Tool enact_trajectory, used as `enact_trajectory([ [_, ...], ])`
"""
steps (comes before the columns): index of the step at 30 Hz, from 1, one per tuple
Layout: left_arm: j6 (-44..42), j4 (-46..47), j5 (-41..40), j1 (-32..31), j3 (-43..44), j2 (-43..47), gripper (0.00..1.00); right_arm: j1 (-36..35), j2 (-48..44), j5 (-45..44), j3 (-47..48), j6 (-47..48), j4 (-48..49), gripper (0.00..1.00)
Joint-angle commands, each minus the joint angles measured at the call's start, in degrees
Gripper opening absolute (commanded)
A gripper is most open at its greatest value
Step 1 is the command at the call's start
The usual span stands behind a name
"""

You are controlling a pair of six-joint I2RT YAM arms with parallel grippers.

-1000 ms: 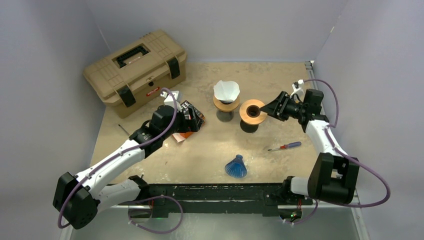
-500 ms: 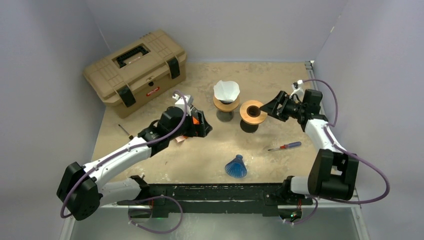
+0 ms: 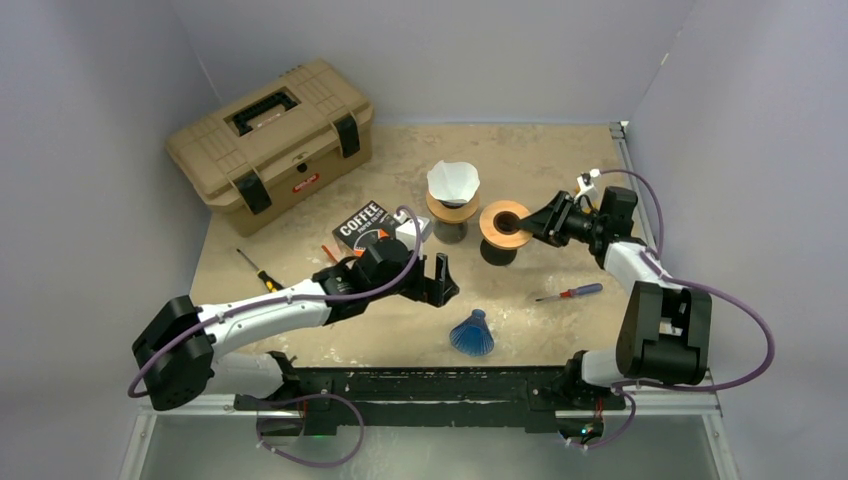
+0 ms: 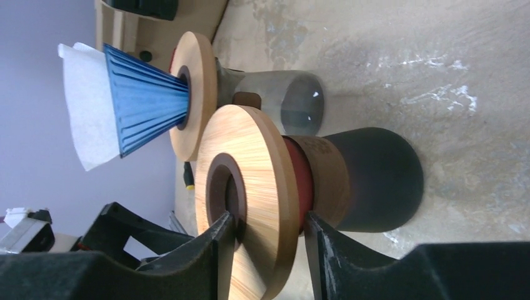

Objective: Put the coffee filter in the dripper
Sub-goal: Place the dripper holder onto the coffee server.

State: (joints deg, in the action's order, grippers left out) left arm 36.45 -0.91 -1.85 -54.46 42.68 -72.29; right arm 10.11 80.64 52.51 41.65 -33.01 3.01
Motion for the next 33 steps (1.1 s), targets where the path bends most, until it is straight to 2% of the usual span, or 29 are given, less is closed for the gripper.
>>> enact_trajectory([
  [1,0.1,5.7,1.1,-1.4,1.1,-0.4,0.99,-0.5,0.1,2.3,-0.9,-2.2,5.0,0.44],
  [5,-1.4,5.7,1.6,-2.1,1.0,-0.5,0.99,-0.9,0.5,2.7,-1.4,-3.2,6.2,0.37],
  [11,-4.3,3.0,0.9,-3.2,1.2,-1.2,0.99,-1.1,0.8,2.7,-2.2,-3.5,7.4,0.34],
  [13,-5.7,2.0,0.0,-4.2,1.4,-1.5,0.99,-1.1,0.8,2.2,-2.0,-2.2,6.1,0.4],
  [17,-9.9,-1.1,-2.8,-7.2,1.8,-2.9,0.99,-1.1,-0.9,-1.0,-1.2,0.7,2.3,0.6],
  [23,-14.8,-2.0,-8.5,-13.2,1.7,-5.9,0.99,-1.1,-5.9,-7.9,0.9,4.4,-5.3,0.76],
  [27,-16.7,-0.2,-12.4,-17.2,1.4,-8.8,0.96,-1.1,-10.5,-12.9,2.6,5.3,-9.5,0.83],
  [33,-16.7,5.7,-12.7,-18.3,2.0,-14.2,0.84,-1.1,-15.8,-16.1,5.2,5.8,-12.0,0.85],
])
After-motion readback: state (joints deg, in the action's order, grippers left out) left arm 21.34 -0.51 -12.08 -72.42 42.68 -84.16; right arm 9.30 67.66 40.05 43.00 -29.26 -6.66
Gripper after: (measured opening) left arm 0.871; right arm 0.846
